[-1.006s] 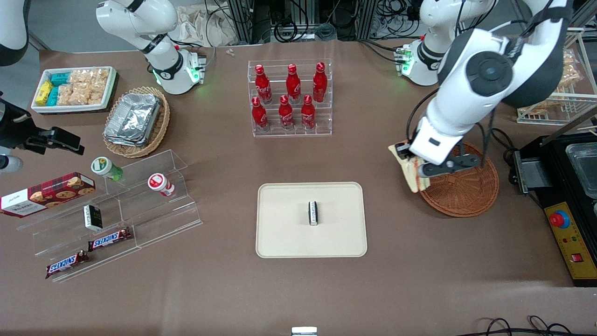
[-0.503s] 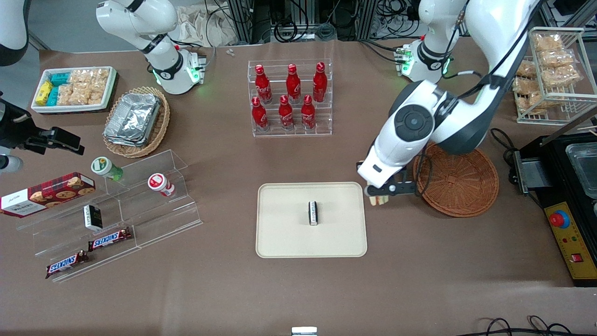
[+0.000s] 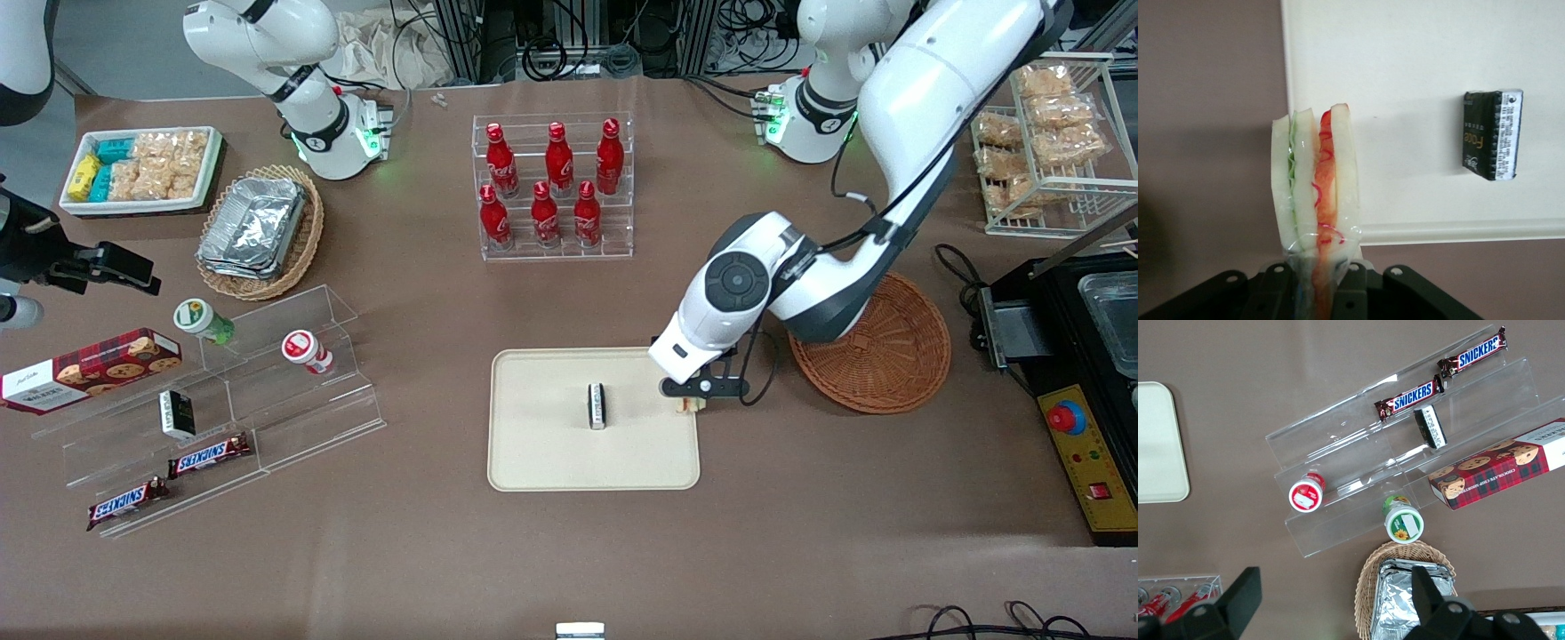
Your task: Place sandwich from basket to tray
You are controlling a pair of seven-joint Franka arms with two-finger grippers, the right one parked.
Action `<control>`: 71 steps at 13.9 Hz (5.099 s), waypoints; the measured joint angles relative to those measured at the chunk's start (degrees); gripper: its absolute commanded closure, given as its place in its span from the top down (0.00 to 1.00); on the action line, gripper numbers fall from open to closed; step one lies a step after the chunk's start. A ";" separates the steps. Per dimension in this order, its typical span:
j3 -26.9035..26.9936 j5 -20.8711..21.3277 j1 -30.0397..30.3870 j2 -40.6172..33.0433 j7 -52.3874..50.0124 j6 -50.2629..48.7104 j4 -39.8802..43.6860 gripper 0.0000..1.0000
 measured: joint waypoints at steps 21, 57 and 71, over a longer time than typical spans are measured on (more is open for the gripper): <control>10.31 2.81 -9.68 10.74 9.66 2.90 16.26 1.00; 10.17 -23.11 23.55 -35.07 34.36 -32.14 6.40 1.00; 34.44 -23.87 0.49 -34.00 38.55 -28.42 6.36 1.00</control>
